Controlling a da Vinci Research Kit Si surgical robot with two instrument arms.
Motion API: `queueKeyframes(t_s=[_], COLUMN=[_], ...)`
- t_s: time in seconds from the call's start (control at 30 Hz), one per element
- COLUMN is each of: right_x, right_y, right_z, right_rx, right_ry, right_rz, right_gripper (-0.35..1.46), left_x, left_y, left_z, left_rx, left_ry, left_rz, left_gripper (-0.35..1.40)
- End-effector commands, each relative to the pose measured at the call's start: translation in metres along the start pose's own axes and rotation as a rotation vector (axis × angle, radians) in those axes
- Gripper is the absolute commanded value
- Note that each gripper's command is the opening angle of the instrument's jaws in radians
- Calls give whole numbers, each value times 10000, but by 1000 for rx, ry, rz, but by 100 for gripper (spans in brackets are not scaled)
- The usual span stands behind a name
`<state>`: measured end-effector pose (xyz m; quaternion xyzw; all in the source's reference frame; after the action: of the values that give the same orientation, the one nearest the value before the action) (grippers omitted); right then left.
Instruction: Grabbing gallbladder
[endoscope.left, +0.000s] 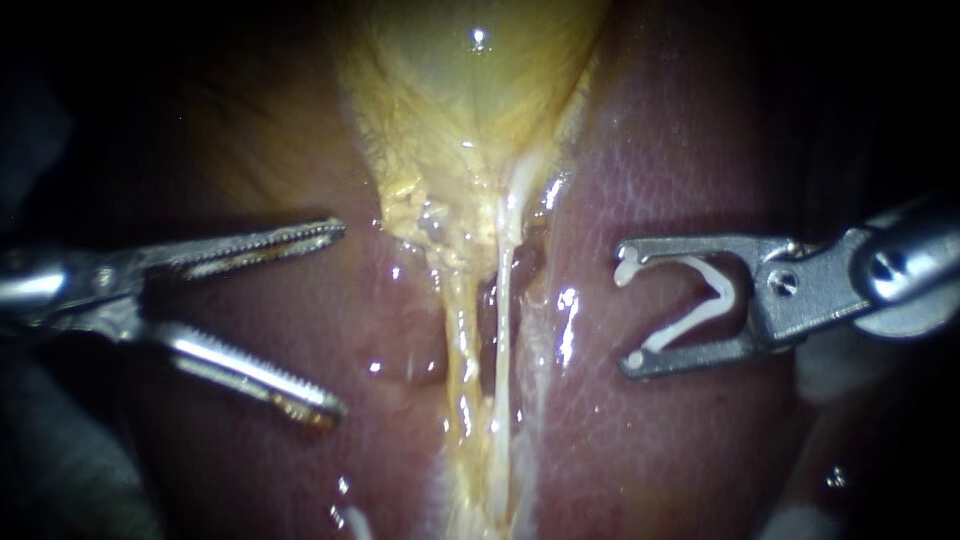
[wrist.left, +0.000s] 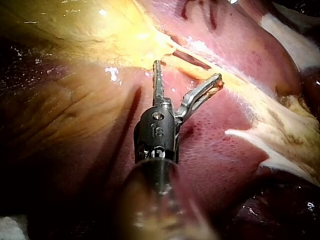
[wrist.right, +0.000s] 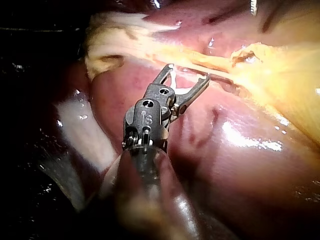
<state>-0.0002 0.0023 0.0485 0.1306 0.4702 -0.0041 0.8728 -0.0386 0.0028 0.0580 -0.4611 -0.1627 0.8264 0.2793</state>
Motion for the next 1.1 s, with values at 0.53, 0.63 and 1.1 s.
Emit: queueKeyframes(t_s=[0.53, 0.63, 1.1], right_x=[0, 0, 0], right_y=[0, 0, 0], right_z=[1, 1, 1], right_rx=[0, 0, 0], right_ry=[0, 0, 0], right_rz=[0, 0, 0], right_gripper=[49, 49, 49], left_x=[20, 21, 27], left_y=[-58, -66, -84], left_z=[50, 57, 70], left_rx=[22, 26, 18], left_ry=[-60, -72, -128], left_rz=[-3, -3, 90], left_gripper=[56, 44, 39])
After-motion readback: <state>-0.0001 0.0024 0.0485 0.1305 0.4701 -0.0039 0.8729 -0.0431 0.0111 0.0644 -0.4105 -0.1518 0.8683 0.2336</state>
